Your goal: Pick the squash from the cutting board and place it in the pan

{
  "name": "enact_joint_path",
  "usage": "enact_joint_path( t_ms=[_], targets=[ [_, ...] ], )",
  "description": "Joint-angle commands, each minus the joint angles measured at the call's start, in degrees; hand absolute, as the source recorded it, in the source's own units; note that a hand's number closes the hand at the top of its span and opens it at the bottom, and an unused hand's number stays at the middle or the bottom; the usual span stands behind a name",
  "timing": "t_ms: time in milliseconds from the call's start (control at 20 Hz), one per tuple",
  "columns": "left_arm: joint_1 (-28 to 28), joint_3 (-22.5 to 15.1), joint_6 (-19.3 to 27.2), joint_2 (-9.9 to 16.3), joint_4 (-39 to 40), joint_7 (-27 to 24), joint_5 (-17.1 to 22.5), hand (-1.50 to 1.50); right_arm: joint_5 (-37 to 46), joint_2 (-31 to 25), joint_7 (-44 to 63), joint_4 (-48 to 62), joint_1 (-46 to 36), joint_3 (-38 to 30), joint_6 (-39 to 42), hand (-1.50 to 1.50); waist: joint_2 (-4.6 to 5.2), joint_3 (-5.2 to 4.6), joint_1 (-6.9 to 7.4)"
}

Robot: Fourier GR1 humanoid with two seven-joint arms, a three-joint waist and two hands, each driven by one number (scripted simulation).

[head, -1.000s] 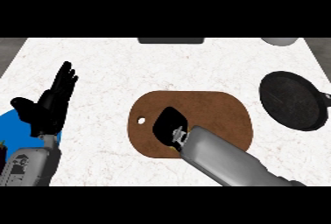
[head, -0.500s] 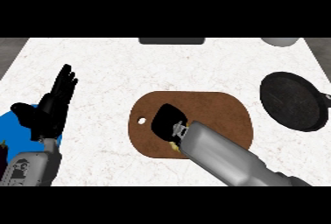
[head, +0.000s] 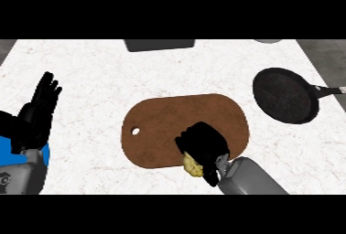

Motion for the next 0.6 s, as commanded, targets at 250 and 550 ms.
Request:
enact_joint_path(
  t_ms=[250, 550],
  targets=[
    [2.0, 0.4, -0.7, 0.2, -0.3, -1.7, 0.1, 0.00, -3.3, -6.3, 1.2, -33.8, 21.5, -7.6, -15.5, 1.50, 0.23, -0.15, -0.69],
    [-1.2, -1.1, -0.8, -0.7, -0.5, 0.3, -0.3, 0.00, -9.6, -11.5, -0.4, -50.4, 34.8, -20.3, -19.1, 1.50, 1.31, -0.15, 2.70]
  ],
)
